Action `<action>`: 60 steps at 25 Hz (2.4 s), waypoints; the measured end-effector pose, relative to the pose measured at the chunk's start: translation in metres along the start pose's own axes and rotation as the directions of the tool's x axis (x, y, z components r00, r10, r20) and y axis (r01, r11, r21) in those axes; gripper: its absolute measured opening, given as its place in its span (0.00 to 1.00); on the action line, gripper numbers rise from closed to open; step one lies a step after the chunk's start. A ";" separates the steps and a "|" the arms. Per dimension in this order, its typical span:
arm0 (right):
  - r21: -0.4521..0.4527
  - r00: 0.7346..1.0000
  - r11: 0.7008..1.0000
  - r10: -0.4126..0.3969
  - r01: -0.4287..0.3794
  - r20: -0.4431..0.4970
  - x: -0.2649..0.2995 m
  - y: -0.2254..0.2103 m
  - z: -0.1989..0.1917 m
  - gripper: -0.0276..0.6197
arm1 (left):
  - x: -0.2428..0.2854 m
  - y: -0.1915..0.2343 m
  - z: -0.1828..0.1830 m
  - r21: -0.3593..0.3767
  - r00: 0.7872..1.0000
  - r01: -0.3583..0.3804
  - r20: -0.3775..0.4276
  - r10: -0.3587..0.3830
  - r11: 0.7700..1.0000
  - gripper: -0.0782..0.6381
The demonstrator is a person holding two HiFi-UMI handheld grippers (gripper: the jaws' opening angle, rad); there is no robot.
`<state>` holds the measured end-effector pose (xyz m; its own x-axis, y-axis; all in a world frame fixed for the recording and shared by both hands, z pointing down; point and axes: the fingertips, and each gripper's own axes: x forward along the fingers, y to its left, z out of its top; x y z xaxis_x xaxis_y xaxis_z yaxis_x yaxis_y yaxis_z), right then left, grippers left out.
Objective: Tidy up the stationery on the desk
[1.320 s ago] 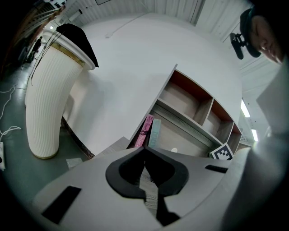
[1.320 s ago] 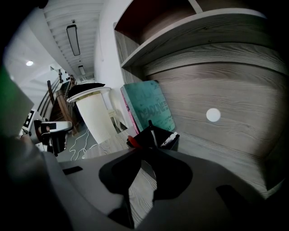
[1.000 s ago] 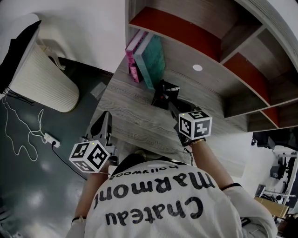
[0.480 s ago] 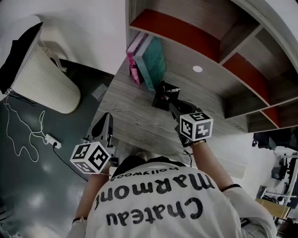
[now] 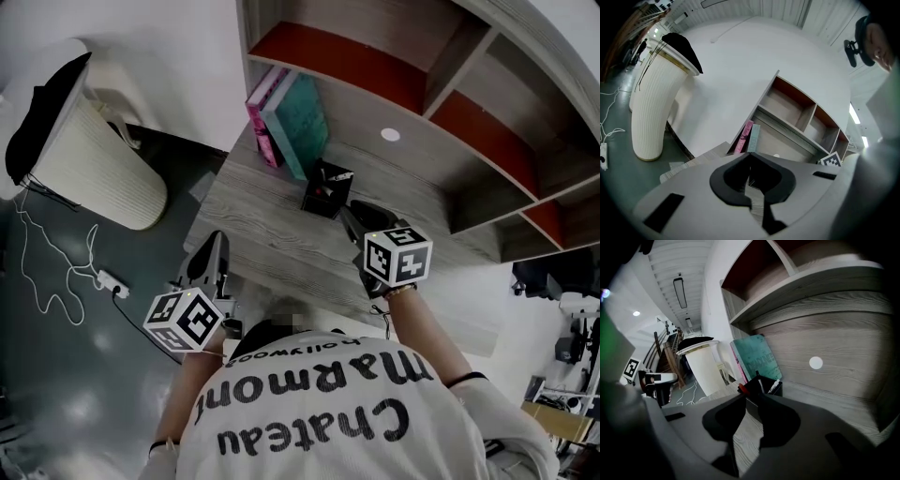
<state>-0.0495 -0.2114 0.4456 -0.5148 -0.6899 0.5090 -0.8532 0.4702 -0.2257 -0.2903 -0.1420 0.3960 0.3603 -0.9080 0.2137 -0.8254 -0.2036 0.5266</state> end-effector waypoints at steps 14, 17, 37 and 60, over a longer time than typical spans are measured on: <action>0.046 0.999 0.999 0.026 -0.028 0.033 -0.086 0.012 -0.035 0.14 | -0.014 -0.099 -0.046 0.073 0.991 0.121 -0.057 -0.117 0.990 0.13; 0.049 0.999 0.999 0.021 -0.023 0.037 -0.103 0.014 -0.047 0.12 | -0.020 -0.117 -0.057 0.084 0.988 0.141 -0.069 -0.136 0.986 0.13; 0.067 0.996 0.997 -0.042 0.037 0.075 -0.183 0.024 -0.103 0.06 | -0.080 -0.173 -0.114 0.151 0.983 0.158 -0.113 -0.142 0.976 0.13; 0.027 0.999 1.000 -0.015 0.014 0.033 -0.211 0.024 -0.136 0.06 | -0.110 -0.187 -0.147 0.141 0.988 0.123 -0.108 -0.109 0.982 0.13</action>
<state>0.0499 0.0205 0.4456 -0.5041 -0.7149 0.4846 -0.8625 0.4452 -0.2405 -0.1113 0.0501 0.3948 0.4926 -0.8358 0.2425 -0.8276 -0.3637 0.4277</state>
